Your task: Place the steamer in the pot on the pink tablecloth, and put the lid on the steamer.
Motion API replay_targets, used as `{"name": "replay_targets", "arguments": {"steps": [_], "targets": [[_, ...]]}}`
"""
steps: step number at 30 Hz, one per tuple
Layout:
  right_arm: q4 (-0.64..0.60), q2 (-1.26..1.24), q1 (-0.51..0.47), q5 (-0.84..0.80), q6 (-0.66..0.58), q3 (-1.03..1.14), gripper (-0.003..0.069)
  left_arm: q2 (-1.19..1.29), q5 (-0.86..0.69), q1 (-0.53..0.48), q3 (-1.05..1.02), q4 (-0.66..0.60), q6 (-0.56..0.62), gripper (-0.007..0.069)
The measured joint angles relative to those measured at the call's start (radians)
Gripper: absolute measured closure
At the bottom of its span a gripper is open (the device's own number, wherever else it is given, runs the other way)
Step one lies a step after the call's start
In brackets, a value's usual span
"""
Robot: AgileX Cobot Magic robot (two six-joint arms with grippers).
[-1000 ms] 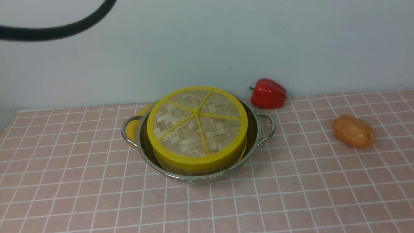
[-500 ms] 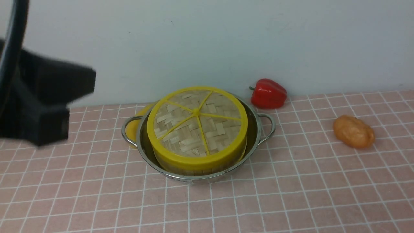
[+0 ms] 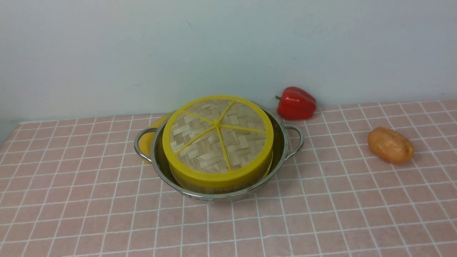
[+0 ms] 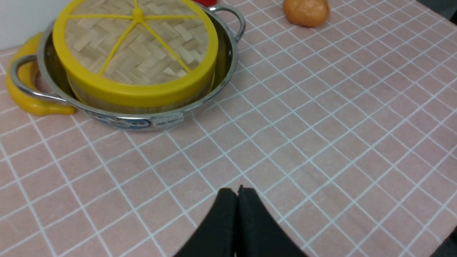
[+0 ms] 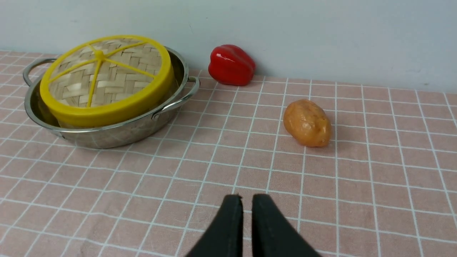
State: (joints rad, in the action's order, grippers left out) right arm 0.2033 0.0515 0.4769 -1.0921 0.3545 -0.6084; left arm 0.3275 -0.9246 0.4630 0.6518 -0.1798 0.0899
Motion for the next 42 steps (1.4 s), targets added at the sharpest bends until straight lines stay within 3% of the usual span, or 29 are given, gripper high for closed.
{"name": "replay_targets", "arguments": {"steps": [8, 10, 13, 15, 21, 27, 42], "targets": [[0.000, 0.000, 0.000, 0.000, 0.001, 0.000, 0.0572, -0.013, 0.027, 0.000, -0.005, 0.131, 0.000, 0.0623], [0.000, 0.000, 0.000, 0.000, 0.001, 0.000, 0.0564, -0.030, 0.112, -0.026, -0.039, 0.200, 0.000, 0.0623], [0.000, 0.000, 0.000, 0.000, 0.001, 0.000, 0.0556, -0.060, 0.266, -0.114, -0.113, 0.265, -0.001, 0.0623], [-0.012, 0.000, 0.000, 0.000, 0.001, 0.000, 0.0545, -0.109, 0.433, -0.267, -0.243, 0.305, -0.008, 0.0614], [-0.060, 0.000, 0.000, 0.000, 0.001, 0.000, 0.0524, -0.229, 0.604, -0.487, -0.519, 0.310, -0.029, 0.0609], [-0.093, 0.000, 0.000, -0.001, 0.001, 0.000, 0.0499, -0.315, 0.622, -0.517, -0.643, 0.350, -0.037, 0.0602], [-0.153, 0.000, 0.000, -0.001, 0.004, 0.000, 0.0450, -0.321, 0.631, -0.517, -0.659, 0.374, -0.037, 0.0571]]}}
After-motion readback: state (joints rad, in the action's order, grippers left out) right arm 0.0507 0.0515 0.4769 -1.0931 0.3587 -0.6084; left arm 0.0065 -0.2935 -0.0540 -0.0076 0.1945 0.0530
